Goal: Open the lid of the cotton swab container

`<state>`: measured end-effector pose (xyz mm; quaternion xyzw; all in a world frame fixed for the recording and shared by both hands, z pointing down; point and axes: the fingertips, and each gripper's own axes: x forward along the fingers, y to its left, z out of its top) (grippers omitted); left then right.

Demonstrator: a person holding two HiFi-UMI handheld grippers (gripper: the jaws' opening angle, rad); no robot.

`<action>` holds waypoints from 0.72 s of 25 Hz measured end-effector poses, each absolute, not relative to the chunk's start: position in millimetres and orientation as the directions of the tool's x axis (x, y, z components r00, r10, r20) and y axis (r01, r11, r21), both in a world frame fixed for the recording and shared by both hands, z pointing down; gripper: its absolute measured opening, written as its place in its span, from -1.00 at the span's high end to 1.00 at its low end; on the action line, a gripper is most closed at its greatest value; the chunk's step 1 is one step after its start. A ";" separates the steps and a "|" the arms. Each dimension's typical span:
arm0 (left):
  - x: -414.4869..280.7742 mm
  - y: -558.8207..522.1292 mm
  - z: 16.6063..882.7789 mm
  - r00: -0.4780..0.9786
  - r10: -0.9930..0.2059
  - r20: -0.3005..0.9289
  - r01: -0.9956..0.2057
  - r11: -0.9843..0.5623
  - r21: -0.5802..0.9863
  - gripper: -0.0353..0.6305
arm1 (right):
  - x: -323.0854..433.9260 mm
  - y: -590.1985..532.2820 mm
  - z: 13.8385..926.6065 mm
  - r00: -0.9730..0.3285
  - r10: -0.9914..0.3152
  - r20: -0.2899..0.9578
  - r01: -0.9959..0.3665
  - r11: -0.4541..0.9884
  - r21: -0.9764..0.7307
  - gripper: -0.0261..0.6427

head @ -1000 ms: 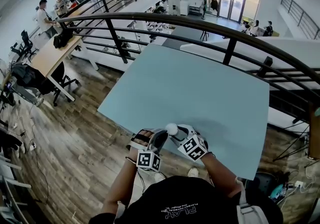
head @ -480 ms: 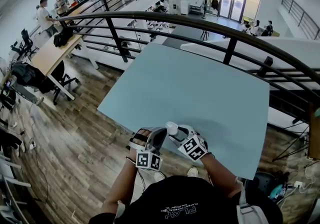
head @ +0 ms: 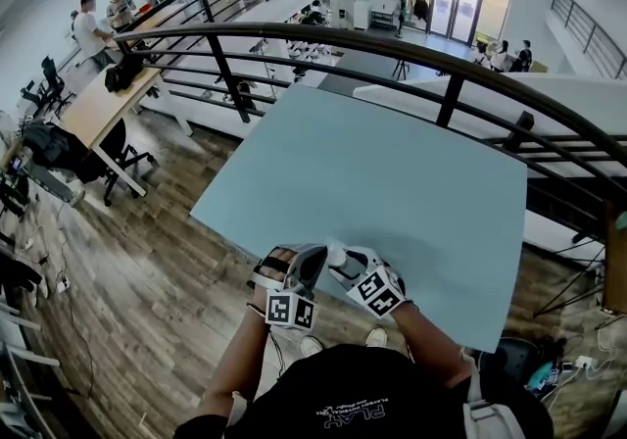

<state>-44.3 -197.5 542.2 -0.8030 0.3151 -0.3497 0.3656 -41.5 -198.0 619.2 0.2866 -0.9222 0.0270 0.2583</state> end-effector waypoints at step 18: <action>-40.0 -223.5 543.8 0.527 -0.775 0.350 -0.231 -0.527 -0.818 0.86 | -63.8 -174.8 617.3 -0.756 -0.440 0.484 -0.450 0.887 0.103 0.26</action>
